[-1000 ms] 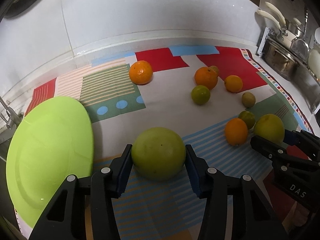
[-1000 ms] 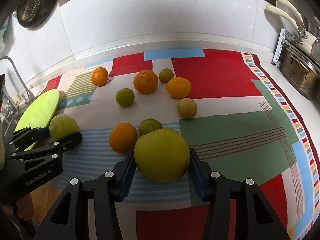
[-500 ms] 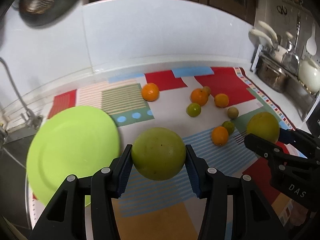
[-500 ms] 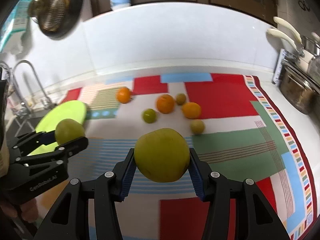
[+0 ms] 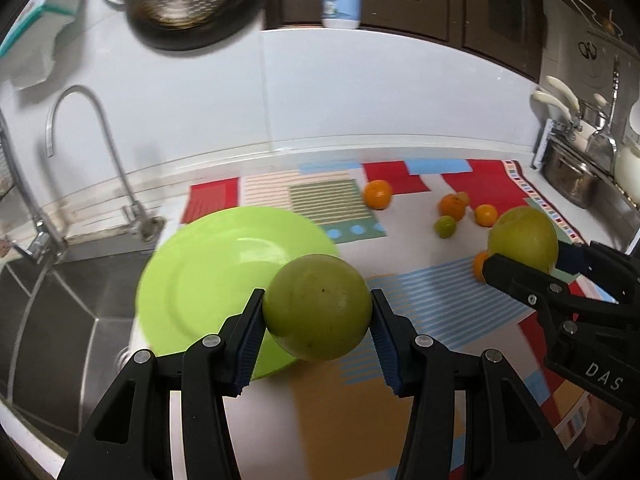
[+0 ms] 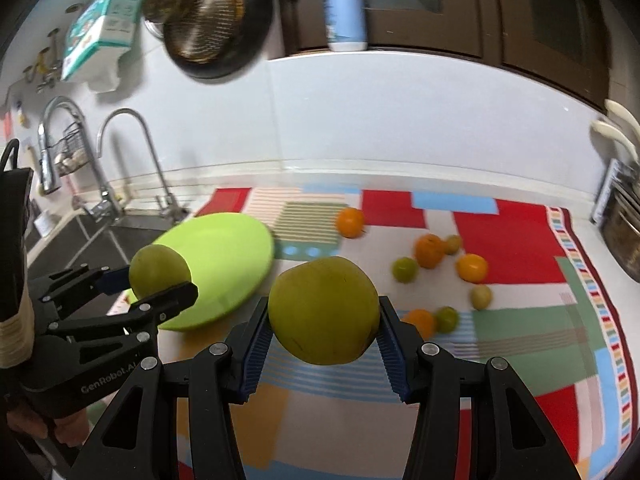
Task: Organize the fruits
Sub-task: 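Carry both green fruits onto the green plate and open both grippers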
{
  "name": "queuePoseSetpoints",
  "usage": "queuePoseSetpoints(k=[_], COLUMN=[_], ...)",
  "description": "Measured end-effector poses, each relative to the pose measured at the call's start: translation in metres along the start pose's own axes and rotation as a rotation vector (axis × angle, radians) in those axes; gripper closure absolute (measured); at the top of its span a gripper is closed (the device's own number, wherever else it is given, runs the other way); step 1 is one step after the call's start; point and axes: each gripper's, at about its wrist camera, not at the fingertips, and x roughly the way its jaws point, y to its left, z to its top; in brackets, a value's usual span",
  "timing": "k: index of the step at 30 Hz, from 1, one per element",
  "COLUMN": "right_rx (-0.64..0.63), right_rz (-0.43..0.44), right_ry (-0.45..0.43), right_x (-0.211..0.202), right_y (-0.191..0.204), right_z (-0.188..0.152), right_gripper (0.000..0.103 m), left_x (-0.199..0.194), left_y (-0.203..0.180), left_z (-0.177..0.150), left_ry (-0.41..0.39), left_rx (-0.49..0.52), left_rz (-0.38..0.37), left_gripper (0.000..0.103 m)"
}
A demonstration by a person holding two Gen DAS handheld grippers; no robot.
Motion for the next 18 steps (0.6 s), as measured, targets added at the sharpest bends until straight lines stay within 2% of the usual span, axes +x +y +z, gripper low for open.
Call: queuePoseSetpoints(k=[9, 14, 18], right_rx=[-0.038, -0.055, -0.062], right_rz=[0.092, 0.125, 0.150], right_ry=[-0.005, -0.010, 0.024], right_x=[0.022, 0.040, 0.060], right_y=[0.057, 0.081, 0.092], right_z=[0.007, 0.011, 0.015], right_gripper=[0.052, 0.052, 0.052], left_x=[-0.004, 0.004, 0.015], left_y=[0.053, 0.075, 0.086], left_z=[-0.012, -0.014, -0.014], left_ry=[0.019, 0.024, 0.037], left_rx=[-0.009, 0.015, 0.020], left_rz=[0.065, 0.074, 0.064], left_gripper=[0.053, 0.053, 0.053])
